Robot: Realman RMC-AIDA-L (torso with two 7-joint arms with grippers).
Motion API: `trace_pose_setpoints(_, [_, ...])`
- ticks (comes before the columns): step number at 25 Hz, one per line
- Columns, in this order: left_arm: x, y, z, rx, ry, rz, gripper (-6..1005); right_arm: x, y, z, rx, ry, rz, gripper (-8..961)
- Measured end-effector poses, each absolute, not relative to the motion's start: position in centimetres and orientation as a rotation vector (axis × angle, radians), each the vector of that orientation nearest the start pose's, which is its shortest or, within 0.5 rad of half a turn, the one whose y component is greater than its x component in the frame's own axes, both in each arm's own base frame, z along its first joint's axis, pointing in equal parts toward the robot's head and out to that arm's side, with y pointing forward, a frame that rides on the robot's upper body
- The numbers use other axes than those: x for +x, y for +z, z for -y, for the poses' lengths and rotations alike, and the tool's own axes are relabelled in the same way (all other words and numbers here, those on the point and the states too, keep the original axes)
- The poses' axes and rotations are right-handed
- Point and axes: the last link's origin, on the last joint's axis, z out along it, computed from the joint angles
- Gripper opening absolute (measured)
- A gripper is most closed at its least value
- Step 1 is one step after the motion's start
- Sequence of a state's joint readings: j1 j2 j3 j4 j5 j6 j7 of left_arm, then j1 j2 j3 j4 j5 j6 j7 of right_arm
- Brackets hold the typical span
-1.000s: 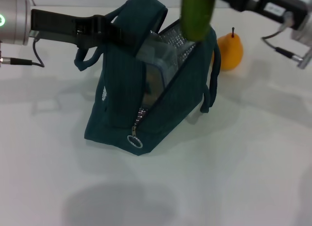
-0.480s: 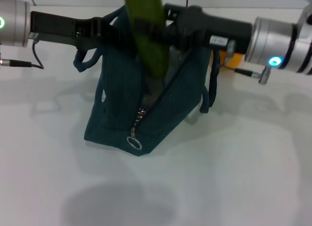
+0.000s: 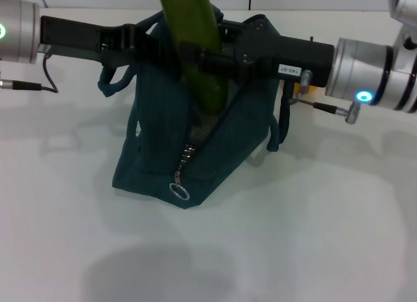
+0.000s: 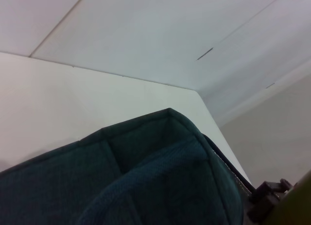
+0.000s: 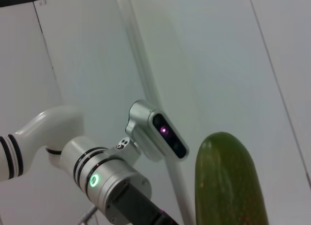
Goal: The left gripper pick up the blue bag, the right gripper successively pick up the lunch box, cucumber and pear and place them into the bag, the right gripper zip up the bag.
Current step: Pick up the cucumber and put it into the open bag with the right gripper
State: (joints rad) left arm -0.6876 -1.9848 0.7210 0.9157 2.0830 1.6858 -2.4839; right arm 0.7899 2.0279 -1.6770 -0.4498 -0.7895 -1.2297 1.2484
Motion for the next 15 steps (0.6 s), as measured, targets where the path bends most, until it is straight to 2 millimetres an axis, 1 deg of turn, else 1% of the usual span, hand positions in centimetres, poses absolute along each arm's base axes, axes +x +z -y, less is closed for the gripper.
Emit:
trace_pose_setpoints(7, [-19.8, 6.8, -37.9, -2.537, -0.617, 1.62, 41, 12.1, -5.7, -37.2, -2.655, 1.25, -0.371, 566])
trace_pose_setpoints(15, [-19.7, 6.8, -37.9, -2.54, -0.617, 1.616, 41, 12.1, -5.7, -36.9, -2.642, 1.264, -0.338, 567])
